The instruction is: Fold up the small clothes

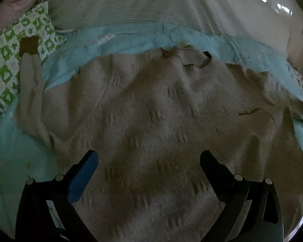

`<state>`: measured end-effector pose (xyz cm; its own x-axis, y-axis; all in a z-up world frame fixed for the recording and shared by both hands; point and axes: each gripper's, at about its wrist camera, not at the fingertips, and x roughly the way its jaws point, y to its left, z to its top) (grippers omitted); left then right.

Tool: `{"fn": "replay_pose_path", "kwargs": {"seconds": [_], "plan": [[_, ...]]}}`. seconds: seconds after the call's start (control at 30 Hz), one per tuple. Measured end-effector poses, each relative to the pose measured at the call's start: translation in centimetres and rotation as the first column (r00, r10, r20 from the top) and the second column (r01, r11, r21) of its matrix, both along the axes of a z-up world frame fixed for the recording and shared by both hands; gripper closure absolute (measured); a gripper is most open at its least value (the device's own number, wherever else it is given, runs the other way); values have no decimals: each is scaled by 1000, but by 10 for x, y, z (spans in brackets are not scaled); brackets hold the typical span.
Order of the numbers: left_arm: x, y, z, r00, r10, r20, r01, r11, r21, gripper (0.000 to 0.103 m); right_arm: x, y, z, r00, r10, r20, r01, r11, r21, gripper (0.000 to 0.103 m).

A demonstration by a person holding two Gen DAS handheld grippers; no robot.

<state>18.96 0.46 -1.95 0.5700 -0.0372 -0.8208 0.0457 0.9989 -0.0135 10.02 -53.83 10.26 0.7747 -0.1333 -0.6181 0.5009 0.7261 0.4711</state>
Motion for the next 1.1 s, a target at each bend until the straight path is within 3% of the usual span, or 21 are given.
{"fn": "replay_pose_path", "kwargs": {"seconds": [0.07, 0.13, 0.3, 0.5, 0.7, 0.87, 0.97, 1.03, 1.1], "plan": [[-6, 3, 3, 1000, -2, 5, 2, 1000, -3, 2, 25, 56, 13, 985, 174, 19, -174, 985, -2, 95], [-13, 10, 6, 1000, 5, 10, -4, 1000, -16, 2, 49, 111, 20, 946, 323, 32, -323, 946, -1, 95], [-30, 31, 8, 999, 36, 9, -35, 998, -57, 2, 95, 225, 12, 839, 540, 72, -544, 837, 61, 95], [-42, 54, 4, 997, 72, -3, -72, 992, -100, 2, 132, 343, -30, 712, 701, 48, -699, 699, 151, 95], [-44, 68, 3, 997, 76, -4, -76, 985, -158, 2, 139, 444, -72, 592, 805, 39, -788, 567, 239, 95], [-35, 71, 1, 997, 75, -1, -74, 978, -197, 2, 138, 473, -92, 534, 845, 2, -811, 512, 284, 91], [-21, 68, -3, 998, 62, -22, -65, 970, -236, 2, 134, 466, -98, 536, 844, -14, -799, 513, 314, 80], [-9, 64, -6, 998, 47, -34, -55, 962, -268, 2, 124, 452, -91, 556, 831, 24, -792, 520, 319, 65], [6, 60, -9, 998, 28, -50, -41, 954, -297, 2, 114, 443, -80, 576, 817, 43, -788, 540, 294, 57]]}}
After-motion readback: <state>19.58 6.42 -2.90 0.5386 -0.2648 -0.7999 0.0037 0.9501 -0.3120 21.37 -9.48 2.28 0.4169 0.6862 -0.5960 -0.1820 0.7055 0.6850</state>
